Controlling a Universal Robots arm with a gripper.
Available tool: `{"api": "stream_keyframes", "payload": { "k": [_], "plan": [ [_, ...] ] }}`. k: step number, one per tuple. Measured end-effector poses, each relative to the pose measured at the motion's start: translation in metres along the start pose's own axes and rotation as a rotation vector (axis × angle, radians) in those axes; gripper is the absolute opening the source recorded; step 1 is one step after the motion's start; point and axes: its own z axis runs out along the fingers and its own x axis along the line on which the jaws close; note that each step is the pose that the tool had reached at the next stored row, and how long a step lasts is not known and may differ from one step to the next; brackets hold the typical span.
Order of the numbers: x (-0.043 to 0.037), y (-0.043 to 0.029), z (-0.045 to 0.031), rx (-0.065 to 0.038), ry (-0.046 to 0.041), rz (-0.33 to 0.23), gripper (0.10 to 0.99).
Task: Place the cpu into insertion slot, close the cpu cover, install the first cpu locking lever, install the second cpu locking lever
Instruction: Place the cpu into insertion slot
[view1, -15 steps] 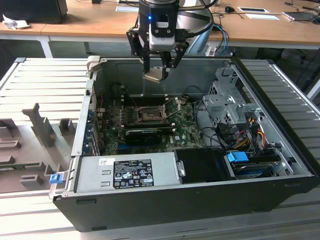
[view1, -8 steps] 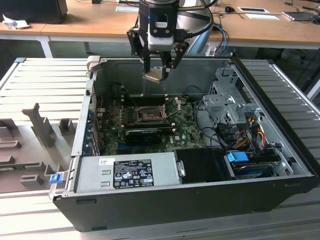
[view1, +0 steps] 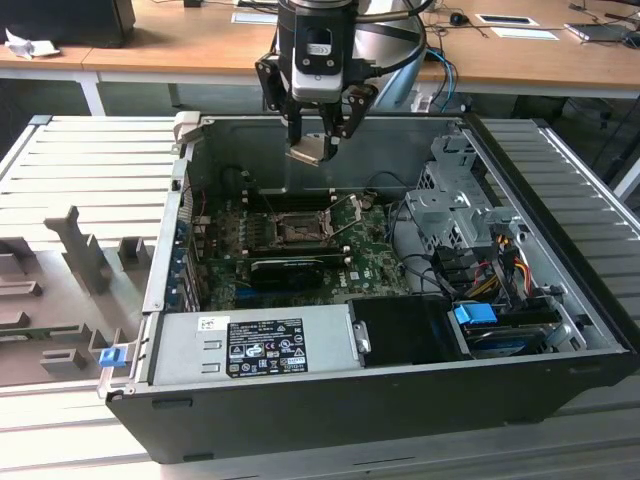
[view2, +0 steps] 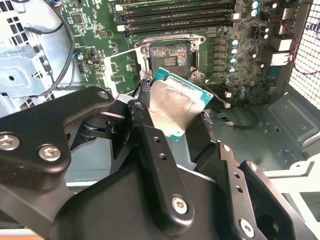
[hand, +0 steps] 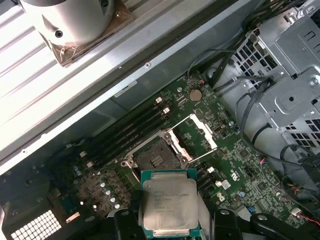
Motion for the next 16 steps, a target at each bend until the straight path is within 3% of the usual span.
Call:
{"api": "stream_keyframes", "payload": {
  "k": [16],
  "plan": [
    [0.0000,0.0000,0.0001,-0.002,-0.0072,0.081,0.525]
  ]
}}
